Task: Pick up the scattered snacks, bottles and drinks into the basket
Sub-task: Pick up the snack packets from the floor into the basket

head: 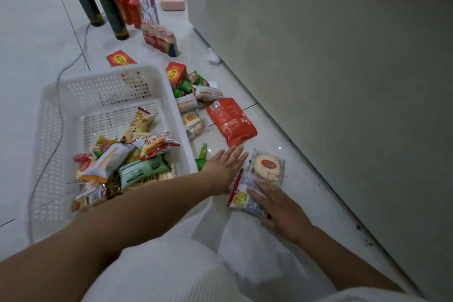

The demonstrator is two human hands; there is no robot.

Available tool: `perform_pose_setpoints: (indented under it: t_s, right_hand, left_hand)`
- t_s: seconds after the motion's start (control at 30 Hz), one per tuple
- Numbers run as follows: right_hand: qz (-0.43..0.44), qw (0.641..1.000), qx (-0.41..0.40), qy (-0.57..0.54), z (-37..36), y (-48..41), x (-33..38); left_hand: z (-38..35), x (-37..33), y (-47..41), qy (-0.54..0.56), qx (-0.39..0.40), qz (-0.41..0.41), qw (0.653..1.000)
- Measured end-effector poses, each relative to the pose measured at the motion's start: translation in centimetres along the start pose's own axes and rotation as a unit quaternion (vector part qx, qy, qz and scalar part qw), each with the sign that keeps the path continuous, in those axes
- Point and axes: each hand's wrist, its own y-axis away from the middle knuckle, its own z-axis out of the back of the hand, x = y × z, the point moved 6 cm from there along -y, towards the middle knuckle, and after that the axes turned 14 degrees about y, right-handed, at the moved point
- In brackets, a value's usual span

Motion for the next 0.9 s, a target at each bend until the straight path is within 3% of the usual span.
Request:
perform_pose_setpoints:
  t_s: [0.23, 0.37, 0.57, 0.63, 0.77, 0.9]
  right_hand:
    - [-0.092, 0.993, 0.042, -0.066, -0.6, 0.8, -2.2]
    - [-0.116, 0.99, 0.063, -0.043, -1.8, 1.4, -2.7]
    - [-0.164, 0.985, 0.006, -0.045, -1.6, 1.7, -3.7]
    - [-0.166, 0.981, -0.007, -0.098, -0.6, 1.4, -4.2]
    - [-0.149, 0.978, -0.073, -0.128, 4.1, -1.0, -5.5]
    - [-0.109, 0.976, -0.141, -0.125, 11.3, -6.5, -4.4]
  left_hand:
    - [-1.3, -0.4, -1.6, -0.005, 0.041, 0.035, 0.999]
    - [-2.5, -0.9, -2.1, -0.026, 0.055, 0.041, 0.997]
    - [-3.9, -1.3, -1.6, -0.027, 0.06, 0.02, 0.998]
    - [-2.3, -1.0, -1.4, 0.017, 0.004, 0.008, 1.0]
    - [5.2, 1.2, 0.4, 0.085, -0.247, -0.015, 0.965]
    - [10.9, 8.4, 4.9, 0.088, -0.393, 0.152, 0.903]
